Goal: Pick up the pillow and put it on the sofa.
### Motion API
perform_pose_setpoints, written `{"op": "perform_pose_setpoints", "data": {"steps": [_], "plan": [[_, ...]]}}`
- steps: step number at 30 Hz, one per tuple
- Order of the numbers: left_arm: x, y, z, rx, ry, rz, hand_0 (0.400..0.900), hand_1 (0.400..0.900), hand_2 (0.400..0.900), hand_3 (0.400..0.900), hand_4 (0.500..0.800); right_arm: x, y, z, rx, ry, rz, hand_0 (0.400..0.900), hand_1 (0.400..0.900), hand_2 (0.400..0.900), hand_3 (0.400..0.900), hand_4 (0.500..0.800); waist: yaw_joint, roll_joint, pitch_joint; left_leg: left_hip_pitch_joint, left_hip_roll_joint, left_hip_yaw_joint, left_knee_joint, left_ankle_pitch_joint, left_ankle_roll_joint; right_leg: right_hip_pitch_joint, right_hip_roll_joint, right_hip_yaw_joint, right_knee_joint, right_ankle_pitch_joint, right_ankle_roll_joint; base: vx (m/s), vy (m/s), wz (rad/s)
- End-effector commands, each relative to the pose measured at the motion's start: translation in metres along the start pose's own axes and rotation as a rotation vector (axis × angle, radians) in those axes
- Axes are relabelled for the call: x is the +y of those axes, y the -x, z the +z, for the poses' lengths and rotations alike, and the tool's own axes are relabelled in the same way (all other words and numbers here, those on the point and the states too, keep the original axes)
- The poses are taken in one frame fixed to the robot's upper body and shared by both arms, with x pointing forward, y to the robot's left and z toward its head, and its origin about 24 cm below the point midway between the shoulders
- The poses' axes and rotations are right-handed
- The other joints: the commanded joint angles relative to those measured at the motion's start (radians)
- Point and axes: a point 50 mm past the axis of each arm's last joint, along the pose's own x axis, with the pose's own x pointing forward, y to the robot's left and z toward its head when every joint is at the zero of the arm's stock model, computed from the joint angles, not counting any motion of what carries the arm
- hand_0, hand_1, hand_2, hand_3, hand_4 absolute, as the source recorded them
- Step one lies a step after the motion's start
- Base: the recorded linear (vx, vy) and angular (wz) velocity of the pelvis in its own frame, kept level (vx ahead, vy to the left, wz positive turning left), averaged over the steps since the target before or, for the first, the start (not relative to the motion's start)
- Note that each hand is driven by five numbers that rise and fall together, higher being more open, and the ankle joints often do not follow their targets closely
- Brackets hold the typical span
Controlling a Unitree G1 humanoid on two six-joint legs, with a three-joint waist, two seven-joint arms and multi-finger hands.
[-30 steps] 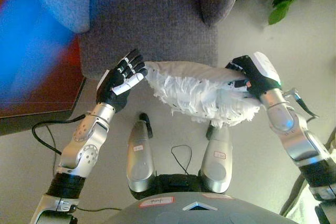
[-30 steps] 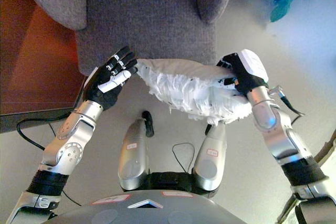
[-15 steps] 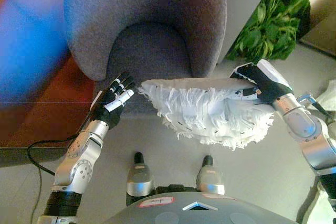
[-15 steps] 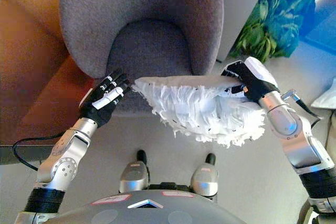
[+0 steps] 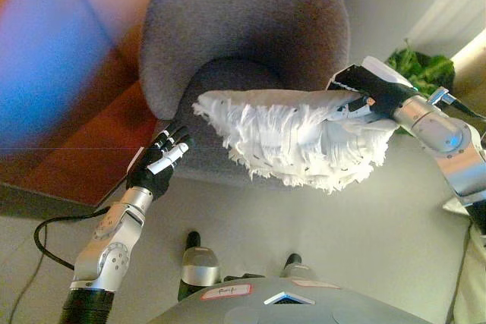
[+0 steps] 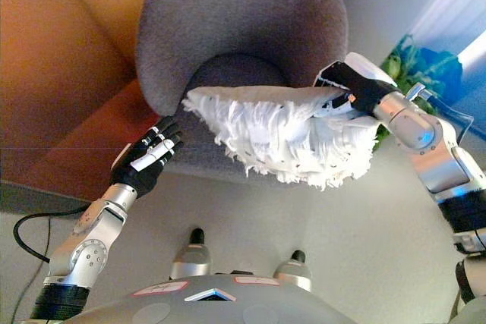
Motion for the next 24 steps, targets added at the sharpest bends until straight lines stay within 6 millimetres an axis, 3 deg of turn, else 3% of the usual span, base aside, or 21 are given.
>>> {"op": "perform_pose_setpoints", "data": {"steps": [1, 6, 13, 14, 15, 20, 24], "plan": [[-0.007, -0.001, 0.049, -0.188, -0.127, -0.096, 0.900, 0.900, 0.900, 0.900, 0.800, -0.098, 0.000, 0.058, -0.230, 0.070, -0.289, 0.400, 0.400, 0.400, 0.400, 0.500, 0.060, -0.044, -0.058, 0.024, -0.014, 0.040, -0.050, 0.006, 0.079, -0.052, 0.012, -0.067, -0.001, 0.070, -0.023, 0.04, -0.056, 0.30], [-0.012, -0.002, 0.057, -0.200, -0.178, -0.164, 0.900, 0.900, 0.900, 0.900, 0.800, -0.125, -0.010, 0.044, -0.132, 0.027, -0.285, 0.400, 0.400, 0.400, 0.400, 0.500, 0.121, -0.065, -0.045, -0.002, -0.008, -0.007, -0.055, 0.016, 0.069, -0.035, 0.016, -0.110, -0.002, 0.067, -0.018, 0.07, -0.082, 0.33], [-0.017, -0.004, 0.082, -0.251, -0.264, -0.258, 0.900, 0.900, 0.900, 0.900, 0.800, -0.158, -0.007, 0.022, 0.059, -0.035, -0.396, 0.400, 0.400, 0.400, 0.400, 0.500, 0.190, -0.103, 0.002, -0.076, 0.010, -0.076, -0.058, 0.041, 0.061, -0.053, 0.034, -0.143, -0.002, 0.072, -0.013, 0.00, -0.186, 0.27], [-0.018, -0.004, 0.085, -0.257, -0.274, -0.270, 0.900, 0.900, 0.900, 0.900, 0.800, -0.162, -0.006, 0.019, 0.091, -0.045, -0.407, 0.586, 0.586, 0.586, 0.586, 0.612, 0.197, -0.106, 0.010, -0.085, 0.012, -0.084, -0.059, 0.045, 0.062, -0.055, 0.038, -0.144, -0.002, 0.071, -0.012, -0.01, -0.134, 0.12], [-0.018, -0.004, 0.087, -0.260, -0.282, -0.280, 0.900, 0.900, 0.900, 0.900, 0.800, -0.166, -0.005, 0.019, 0.110, -0.043, -0.421, 0.900, 0.900, 0.900, 0.900, 0.800, 0.200, -0.106, 0.015, -0.090, 0.014, -0.088, -0.059, 0.047, 0.062, -0.057, 0.041, -0.144, -0.002, 0.070, -0.012, -0.01, -0.127, 0.10], [-0.025, -0.005, 0.094, -0.268, -0.329, -0.322, 0.900, 0.900, 0.900, 0.900, 0.800, -0.180, -0.002, 0.018, 0.170, -0.070, -0.591, 0.900, 0.900, 0.900, 0.900, 0.800, 0.213, -0.112, 0.040, -0.110, 0.026, -0.104, -0.059, 0.054, 0.066, -0.057, 0.054, -0.135, -0.002, 0.065, -0.011, -0.01, -0.102, 0.01], [-0.030, -0.007, 0.089, -0.258, -0.317, -0.321, 0.900, 0.900, 0.900, 0.900, 0.800, -0.180, -0.004, 0.023, 0.162, -0.098, -0.717, 0.900, 0.900, 0.900, 0.900, 0.800, 0.198, -0.107, 0.030, -0.092, 0.034, -0.085, -0.059, 0.053, 0.071, -0.042, 0.058, -0.127, -0.002, 0.059, -0.013, 0.02, 0.011, -0.16]]}}
